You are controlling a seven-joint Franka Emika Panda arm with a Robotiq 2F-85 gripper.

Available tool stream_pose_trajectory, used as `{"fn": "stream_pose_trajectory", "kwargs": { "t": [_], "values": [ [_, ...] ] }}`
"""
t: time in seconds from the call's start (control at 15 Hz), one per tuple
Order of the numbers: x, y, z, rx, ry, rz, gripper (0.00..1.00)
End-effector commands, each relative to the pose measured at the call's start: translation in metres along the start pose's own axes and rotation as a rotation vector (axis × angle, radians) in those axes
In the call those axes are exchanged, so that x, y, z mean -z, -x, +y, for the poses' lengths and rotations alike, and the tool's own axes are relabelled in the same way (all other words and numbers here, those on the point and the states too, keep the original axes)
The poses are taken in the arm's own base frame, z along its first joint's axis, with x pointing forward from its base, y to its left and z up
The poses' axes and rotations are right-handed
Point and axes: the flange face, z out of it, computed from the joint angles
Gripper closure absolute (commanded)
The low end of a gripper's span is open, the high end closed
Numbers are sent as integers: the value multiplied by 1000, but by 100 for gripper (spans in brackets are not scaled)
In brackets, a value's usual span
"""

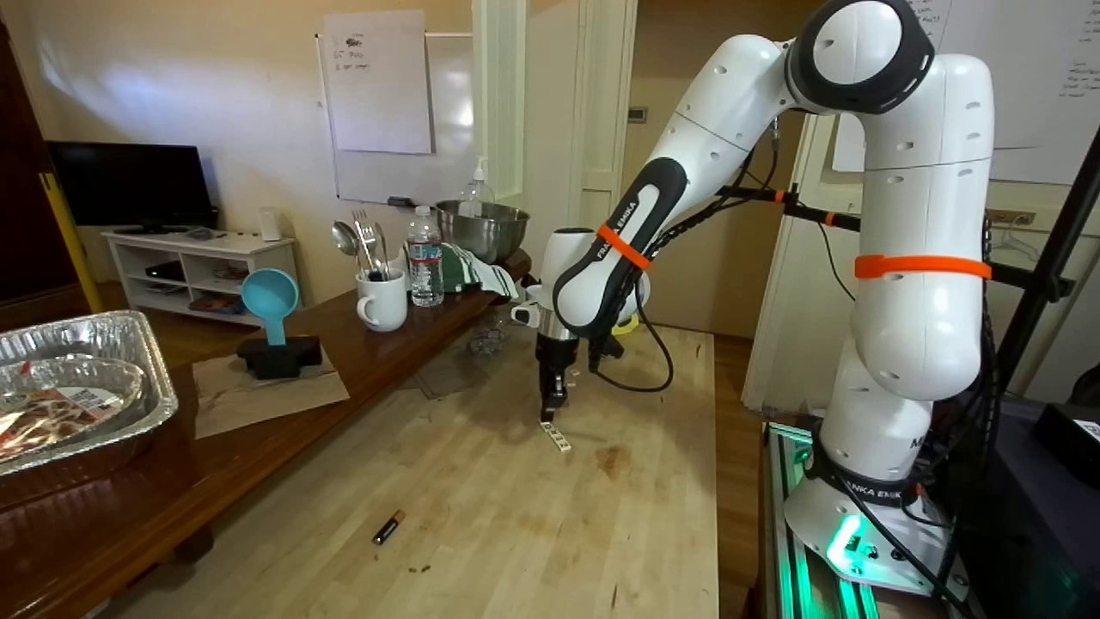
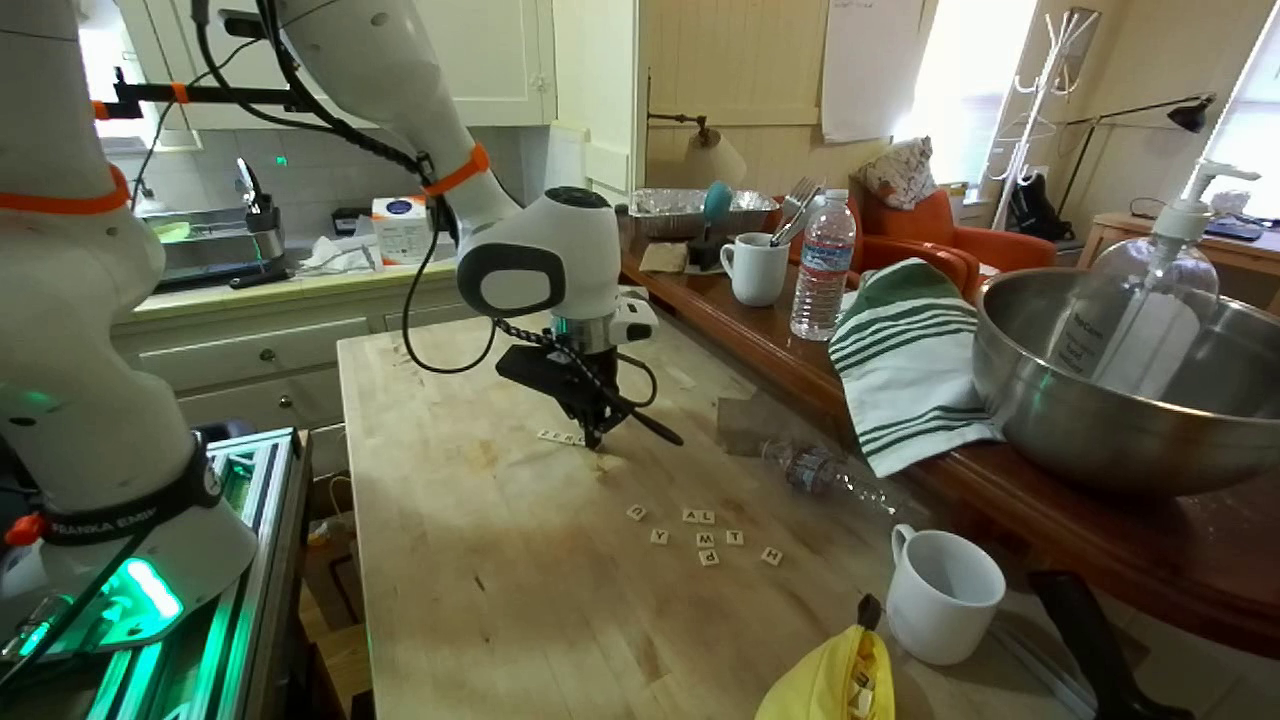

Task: Create the word 'Zeros' using the tiles.

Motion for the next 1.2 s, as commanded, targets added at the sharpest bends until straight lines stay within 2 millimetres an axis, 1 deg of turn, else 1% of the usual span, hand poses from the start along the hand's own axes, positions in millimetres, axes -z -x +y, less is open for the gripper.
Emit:
{"fn": "stream_pose_trajectory", "kwargs": {
  "t": [0.0,0.67,0.93,1.13],
  "values": [
    [-2,3,-4,9,-12,1,100],
    [8,3,-4,32,-1,5,100],
    [16,3,-4,54,-1,10,100],
    [23,7,-9,90,-28,-7,100]
  ]
}}
